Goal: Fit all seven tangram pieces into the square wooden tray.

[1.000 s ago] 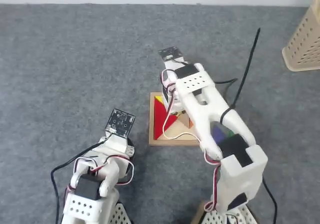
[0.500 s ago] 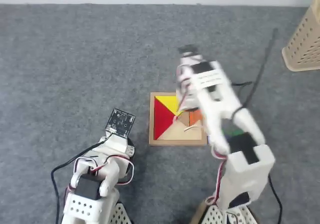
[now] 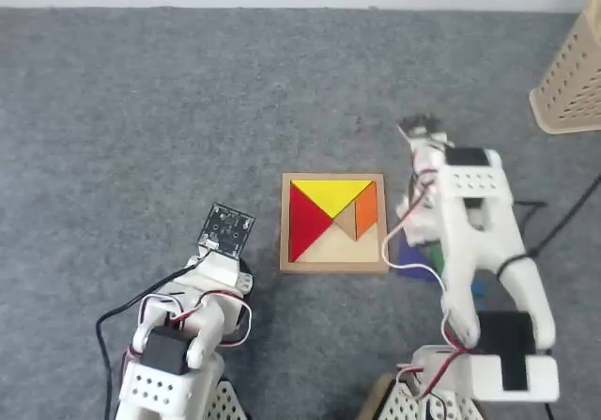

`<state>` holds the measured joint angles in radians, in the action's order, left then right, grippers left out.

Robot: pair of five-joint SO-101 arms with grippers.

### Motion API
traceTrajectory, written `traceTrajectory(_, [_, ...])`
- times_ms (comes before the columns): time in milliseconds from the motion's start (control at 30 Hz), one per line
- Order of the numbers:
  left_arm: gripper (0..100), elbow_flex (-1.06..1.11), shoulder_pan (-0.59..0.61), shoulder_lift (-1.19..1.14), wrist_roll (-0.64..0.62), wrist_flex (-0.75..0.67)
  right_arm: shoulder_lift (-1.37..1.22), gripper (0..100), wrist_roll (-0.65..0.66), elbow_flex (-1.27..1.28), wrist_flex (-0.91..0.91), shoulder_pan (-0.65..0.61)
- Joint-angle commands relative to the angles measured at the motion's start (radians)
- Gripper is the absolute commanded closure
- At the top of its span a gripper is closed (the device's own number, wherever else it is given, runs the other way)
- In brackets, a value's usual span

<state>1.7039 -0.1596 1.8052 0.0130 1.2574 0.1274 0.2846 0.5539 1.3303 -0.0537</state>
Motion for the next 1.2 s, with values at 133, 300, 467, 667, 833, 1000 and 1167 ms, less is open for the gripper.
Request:
traceTrajectory(133, [99,-0.019,0.0,0.02,-0.008,0.006,0.177,94.2,0.063,0.115,0.002,0.064])
traceTrajectory(300, [99,-0.019,0.0,0.02,-0.008,0.006,0.272,82.3,0.091,0.19,0.002,0.062])
traceTrajectory(467, [99,-0.019,0.0,0.02,-0.008,0.006,0.289,81.1,0.091,0.218,0.001,0.064])
traceTrajectory(667, [99,-0.019,0.0,0.02,-0.008,0.006,0.286,79.4,0.109,0.227,-0.047,0.087])
traceTrajectory(833, [99,-0.019,0.0,0.02,-0.008,0.006,0.176,75.0,0.13,0.216,-0.134,0.133])
traceTrajectory(1000, [99,-0.019,0.0,0.02,-0.008,0.006,0.028,75.2,0.141,0.173,-0.205,0.134])
traceTrajectory(1167, [99,-0.019,0.0,0.02,-0.008,0.006,-0.065,75.2,0.141,0.14,-0.24,0.124])
